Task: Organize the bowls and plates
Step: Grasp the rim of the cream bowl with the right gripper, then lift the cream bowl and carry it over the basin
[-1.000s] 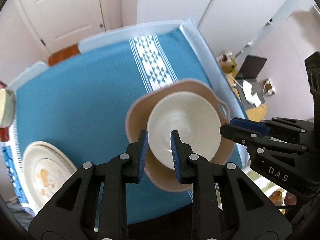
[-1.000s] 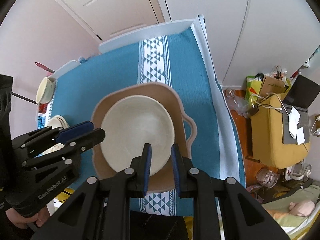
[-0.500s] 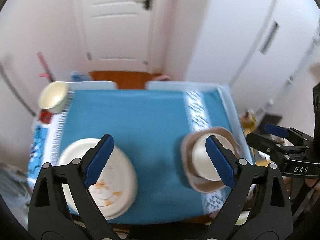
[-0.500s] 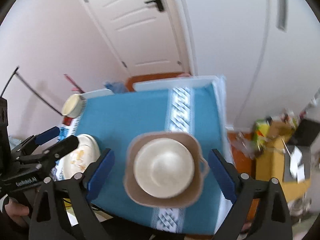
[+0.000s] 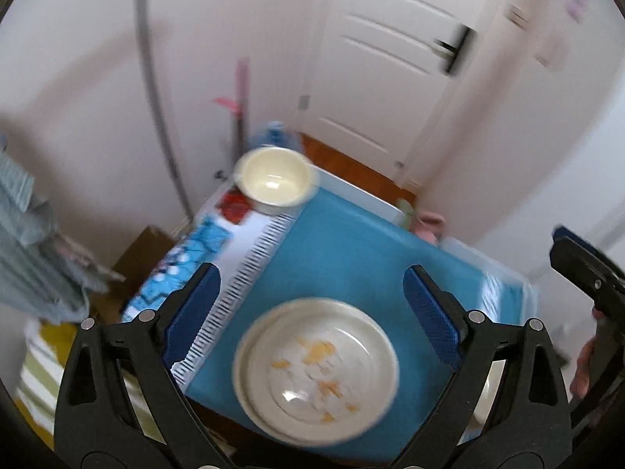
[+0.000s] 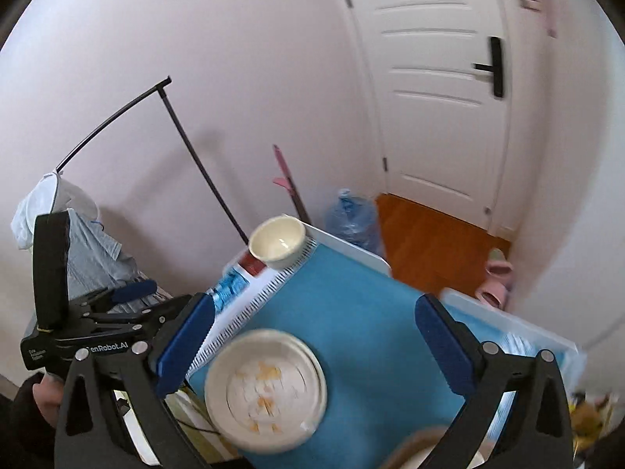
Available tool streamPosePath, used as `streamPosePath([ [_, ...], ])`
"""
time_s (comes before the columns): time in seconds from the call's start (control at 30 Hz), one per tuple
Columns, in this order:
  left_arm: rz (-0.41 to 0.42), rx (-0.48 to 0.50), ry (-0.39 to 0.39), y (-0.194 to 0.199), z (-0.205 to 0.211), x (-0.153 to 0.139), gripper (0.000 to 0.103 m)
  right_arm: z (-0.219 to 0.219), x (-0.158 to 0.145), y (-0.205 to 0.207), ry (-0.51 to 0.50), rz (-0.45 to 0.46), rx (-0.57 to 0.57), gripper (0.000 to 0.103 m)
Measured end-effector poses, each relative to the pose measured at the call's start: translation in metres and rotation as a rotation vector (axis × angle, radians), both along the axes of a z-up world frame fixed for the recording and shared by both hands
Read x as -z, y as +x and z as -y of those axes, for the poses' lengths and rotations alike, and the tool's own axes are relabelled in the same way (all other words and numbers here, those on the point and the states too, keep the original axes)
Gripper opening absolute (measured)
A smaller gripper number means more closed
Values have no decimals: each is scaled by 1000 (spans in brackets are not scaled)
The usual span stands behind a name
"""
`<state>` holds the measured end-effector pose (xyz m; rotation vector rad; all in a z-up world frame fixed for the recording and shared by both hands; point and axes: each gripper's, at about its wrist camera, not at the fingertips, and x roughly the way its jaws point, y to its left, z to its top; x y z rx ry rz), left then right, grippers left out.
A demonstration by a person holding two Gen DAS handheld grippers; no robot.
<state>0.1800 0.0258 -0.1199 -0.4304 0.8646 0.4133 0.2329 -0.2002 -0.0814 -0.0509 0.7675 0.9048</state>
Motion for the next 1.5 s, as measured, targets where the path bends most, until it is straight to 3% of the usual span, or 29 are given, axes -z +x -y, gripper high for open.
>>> streamPosePath([
  [0.13, 7, -68, -88, 16, -53, 20, 95, -68, 11, 29, -50, 16, -46, 102],
  [0.33, -34, -123, -168, 58, -114, 78, 93, -156, 79, 89, -112, -148, -96, 101],
  [0.6, -98, -100, -280, 120, -156, 158, 49, -220, 150, 134, -167, -259, -98, 63],
  [0.73, -131, -81, -296, 139, -165, 183, 41, -244, 175, 145, -198, -290, -117, 54],
  [0.8, -140, -73, -307, 145, -167, 192, 31, -246, 182, 148, -200, -303, -117, 45],
  [0.93, -139, -43, -310, 153, -169, 202, 22, -248, 193, 151, -214, -337, -116, 38],
  [1.07, -154, -22, -262, 156, -165, 199, 22, -251, 197, 152, -211, -360, -139, 19],
  [1.33, -162, -2, -210, 155, -156, 186, 21, -246, 192, 145, -200, -332, -127, 18],
  [1.5, -137, 20, -175, 150, -146, 164, 21, -236, 176, 137, -184, -296, -115, 18],
])
